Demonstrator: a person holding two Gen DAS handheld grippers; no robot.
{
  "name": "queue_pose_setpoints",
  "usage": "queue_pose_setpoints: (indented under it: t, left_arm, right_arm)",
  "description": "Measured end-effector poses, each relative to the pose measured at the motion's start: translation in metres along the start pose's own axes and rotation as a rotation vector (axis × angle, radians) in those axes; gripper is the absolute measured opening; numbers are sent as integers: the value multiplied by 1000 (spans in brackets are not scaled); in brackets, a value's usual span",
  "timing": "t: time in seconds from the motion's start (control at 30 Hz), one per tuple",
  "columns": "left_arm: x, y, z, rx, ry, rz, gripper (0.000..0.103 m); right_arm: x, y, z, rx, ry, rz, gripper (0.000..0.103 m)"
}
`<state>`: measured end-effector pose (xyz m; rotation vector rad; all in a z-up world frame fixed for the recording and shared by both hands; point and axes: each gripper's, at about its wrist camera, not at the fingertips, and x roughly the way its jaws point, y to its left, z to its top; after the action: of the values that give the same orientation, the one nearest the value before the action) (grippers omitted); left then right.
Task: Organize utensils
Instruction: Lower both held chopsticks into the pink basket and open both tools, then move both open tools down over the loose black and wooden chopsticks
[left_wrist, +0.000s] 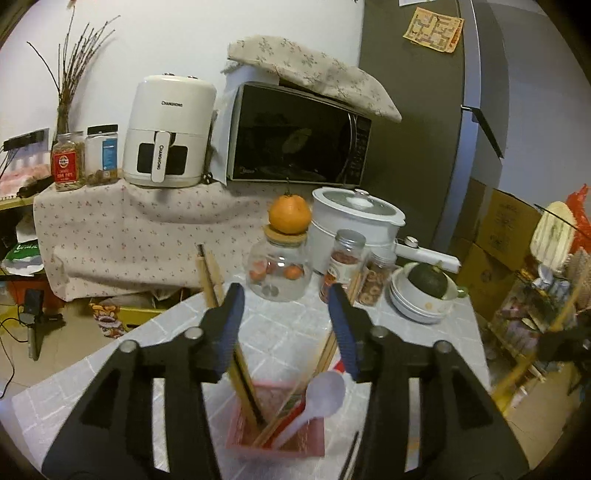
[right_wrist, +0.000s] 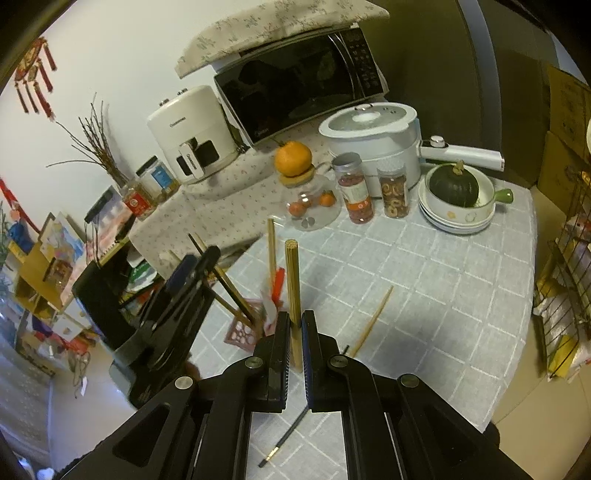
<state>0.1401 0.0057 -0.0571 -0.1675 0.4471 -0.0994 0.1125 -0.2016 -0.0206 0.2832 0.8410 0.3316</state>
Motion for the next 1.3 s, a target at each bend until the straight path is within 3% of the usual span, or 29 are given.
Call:
queue_pose_setpoints:
  t: [0.13,0.5,0.8,1.17,1.23,1.3]
  left_arm:
    - [-12,9,4,-15,87,-8,56]
    - [-27,61,-9,-62,330,69,57]
    - [-25,78,-20,-50,421,71,58]
    - [-18,84,-27,-83,498,57,61]
    - [-16,84,-29,-92,510,53,66]
    - [-15,84,-30,-100,521,49,68]
  right_arm:
    - [-4,12,7,-9,-28,27,6]
    - [15,54,21,-64,-60,60,6]
    - [66,65,19,-116,21,-28,6]
    - [105,68,8,-128,111,-39,7]
    - [102,65,8,-114,114,-30,11]
    - [94,61,11,-101,102,-18,22]
